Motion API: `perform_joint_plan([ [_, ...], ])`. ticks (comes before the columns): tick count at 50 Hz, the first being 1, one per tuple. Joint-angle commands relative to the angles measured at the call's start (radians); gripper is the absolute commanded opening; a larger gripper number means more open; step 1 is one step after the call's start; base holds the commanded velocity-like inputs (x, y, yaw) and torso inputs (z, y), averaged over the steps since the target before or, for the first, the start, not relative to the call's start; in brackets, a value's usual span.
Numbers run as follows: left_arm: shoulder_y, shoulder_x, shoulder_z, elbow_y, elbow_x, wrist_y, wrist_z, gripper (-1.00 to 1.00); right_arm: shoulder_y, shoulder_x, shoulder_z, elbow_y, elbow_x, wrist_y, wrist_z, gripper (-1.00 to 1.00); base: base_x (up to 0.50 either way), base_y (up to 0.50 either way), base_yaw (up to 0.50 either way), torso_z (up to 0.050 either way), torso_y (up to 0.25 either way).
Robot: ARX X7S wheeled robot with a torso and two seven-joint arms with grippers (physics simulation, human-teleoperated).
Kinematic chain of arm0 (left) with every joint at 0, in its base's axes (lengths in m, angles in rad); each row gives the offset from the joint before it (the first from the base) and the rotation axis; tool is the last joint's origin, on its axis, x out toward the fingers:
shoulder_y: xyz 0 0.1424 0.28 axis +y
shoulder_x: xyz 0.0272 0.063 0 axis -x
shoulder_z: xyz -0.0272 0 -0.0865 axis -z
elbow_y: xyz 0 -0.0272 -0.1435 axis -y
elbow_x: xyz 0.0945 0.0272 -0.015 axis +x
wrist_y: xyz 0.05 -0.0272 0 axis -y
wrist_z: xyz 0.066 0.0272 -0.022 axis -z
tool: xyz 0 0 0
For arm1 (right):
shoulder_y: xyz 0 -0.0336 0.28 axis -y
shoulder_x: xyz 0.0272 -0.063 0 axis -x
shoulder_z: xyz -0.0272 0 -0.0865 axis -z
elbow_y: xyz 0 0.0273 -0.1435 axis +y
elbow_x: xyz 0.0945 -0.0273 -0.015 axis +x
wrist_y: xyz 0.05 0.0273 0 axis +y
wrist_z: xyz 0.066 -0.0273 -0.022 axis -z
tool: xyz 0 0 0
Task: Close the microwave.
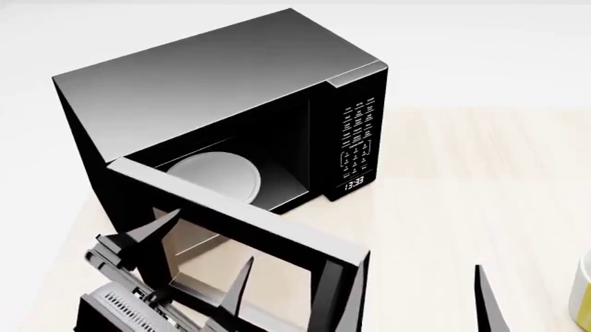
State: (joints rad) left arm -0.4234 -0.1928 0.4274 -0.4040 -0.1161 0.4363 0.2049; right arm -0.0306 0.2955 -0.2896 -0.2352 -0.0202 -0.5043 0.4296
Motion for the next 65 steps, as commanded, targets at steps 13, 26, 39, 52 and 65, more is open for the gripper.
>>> perform_joint_plan([
  [13, -0.057, 0.025, -0.028, -0.080, -0.016, 0.014, -0.056, 1.00, 0.004, 0.006, -0.005, 0.007, 0.002, 0.000, 0.009, 1.00, 0.00, 0.00, 0.00, 0.000, 0.000],
  [26, -0.100, 0.047, -0.036, -0.123, -0.007, 0.029, -0.097, 1.00, 0.007, 0.010, -0.008, 0.011, 0.006, 0.000, 0.013, 1.00, 0.00, 0.00, 0.00, 0.000, 0.000],
  [39, -0.139, 0.065, -0.031, -0.195, 0.009, 0.064, -0.122, 1.00, 0.010, 0.013, -0.010, 0.014, 0.008, 0.001, 0.017, 1.00, 0.00, 0.00, 0.00, 0.000, 0.000],
  [52, -0.168, 0.082, -0.020, -0.272, 0.027, 0.103, -0.147, 1.00, 0.008, 0.017, -0.013, 0.011, 0.008, -0.002, 0.023, 1.00, 0.00, 0.00, 0.00, 0.000, 0.000],
  [65, -0.207, 0.095, -0.008, -0.340, 0.040, 0.129, -0.167, 1.00, 0.013, 0.020, -0.015, 0.017, 0.009, -0.003, 0.026, 1.00, 0.00, 0.00, 0.00, 0.000, 0.001],
])
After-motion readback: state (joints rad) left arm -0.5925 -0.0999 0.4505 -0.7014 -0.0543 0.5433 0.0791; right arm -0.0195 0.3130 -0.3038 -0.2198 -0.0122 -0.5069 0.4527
